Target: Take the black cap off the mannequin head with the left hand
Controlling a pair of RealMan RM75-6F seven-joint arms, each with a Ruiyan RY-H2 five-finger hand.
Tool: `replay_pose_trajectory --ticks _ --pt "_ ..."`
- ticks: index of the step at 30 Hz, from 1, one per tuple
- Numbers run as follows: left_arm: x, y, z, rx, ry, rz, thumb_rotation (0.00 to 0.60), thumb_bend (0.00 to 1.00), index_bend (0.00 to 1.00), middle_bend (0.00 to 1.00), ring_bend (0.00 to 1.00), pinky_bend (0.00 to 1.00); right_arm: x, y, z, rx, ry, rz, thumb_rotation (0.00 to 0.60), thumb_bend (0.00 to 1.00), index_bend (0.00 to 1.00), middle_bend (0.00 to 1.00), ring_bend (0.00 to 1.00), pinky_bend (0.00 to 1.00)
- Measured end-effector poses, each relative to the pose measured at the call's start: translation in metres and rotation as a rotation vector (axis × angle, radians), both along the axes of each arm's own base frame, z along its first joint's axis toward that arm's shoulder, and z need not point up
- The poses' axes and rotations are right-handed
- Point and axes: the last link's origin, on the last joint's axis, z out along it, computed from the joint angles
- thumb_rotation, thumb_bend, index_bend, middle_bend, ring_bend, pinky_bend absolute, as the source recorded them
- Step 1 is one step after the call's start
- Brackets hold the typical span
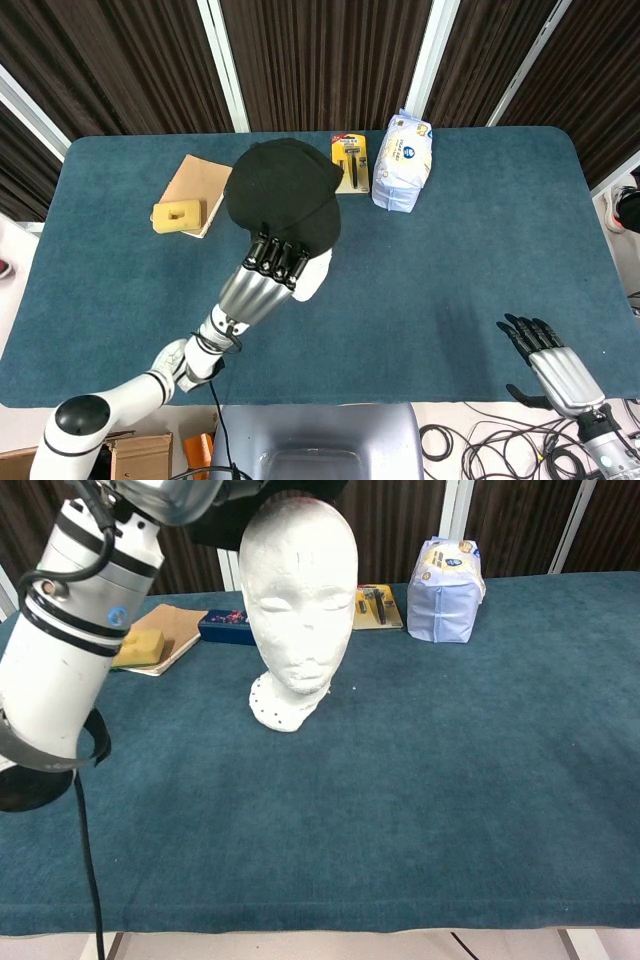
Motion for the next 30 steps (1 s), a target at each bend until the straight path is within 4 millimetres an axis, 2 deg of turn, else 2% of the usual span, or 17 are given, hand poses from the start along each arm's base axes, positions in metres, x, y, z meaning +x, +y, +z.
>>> replay_pose_trajectory --ticks 6,9,13,18,23,25,27,29,30 --pt "-0.025 0.006 0.021 0.040 0.048 0.023 0.600 0.67 0.75 0.84 0.69 0.50 0.001 0.000 -0.003 0.008 0.008 0.003 0.600 0.21 0.00 0.00 0.00 0.07" --pt "-0.047 0.009 0.032 0.055 0.099 0.058 0.600 0.65 0.75 0.84 0.69 0.50 0.001 0.000 -0.004 0.012 0.013 0.007 0.600 0.21 0.00 0.00 0.00 0.07" --pt "-0.087 0.010 0.048 0.060 0.186 0.126 0.600 0.64 0.75 0.84 0.69 0.50 0.002 -0.001 -0.007 0.016 0.016 0.007 0.600 0.21 0.00 0.00 0.00 0.07" --pt "-0.126 -0.001 0.044 0.022 0.282 0.169 0.600 0.66 0.76 0.84 0.69 0.49 0.003 -0.001 -0.011 0.033 0.030 0.013 0.600 0.21 0.00 0.00 0.00 0.07" --pt "-0.153 -0.012 0.027 -0.002 0.396 0.184 0.600 0.66 0.74 0.83 0.68 0.48 0.005 0.000 -0.018 0.059 0.049 0.022 0.600 0.21 0.00 0.00 0.00 0.07" --pt "-0.164 -0.020 0.015 -0.024 0.440 0.194 0.600 0.60 0.68 0.78 0.65 0.48 0.006 0.000 -0.019 0.060 0.047 0.022 0.600 0.21 0.00 0.00 0.00 0.07" --pt "-0.174 -0.026 0.005 -0.047 0.472 0.211 0.600 0.53 0.58 0.69 0.59 0.46 0.006 0.000 -0.018 0.057 0.044 0.020 0.600 0.21 0.00 0.00 0.00 0.07" --pt "-0.186 -0.032 -0.006 -0.072 0.503 0.253 0.600 0.46 0.42 0.55 0.48 0.40 0.006 0.000 -0.016 0.053 0.039 0.017 0.600 0.21 0.00 0.00 0.00 0.07" --pt "-0.191 -0.034 -0.010 -0.083 0.510 0.278 0.600 0.42 0.32 0.44 0.39 0.34 0.005 -0.001 -0.015 0.051 0.037 0.016 0.600 0.21 0.00 0.00 0.00 0.07"
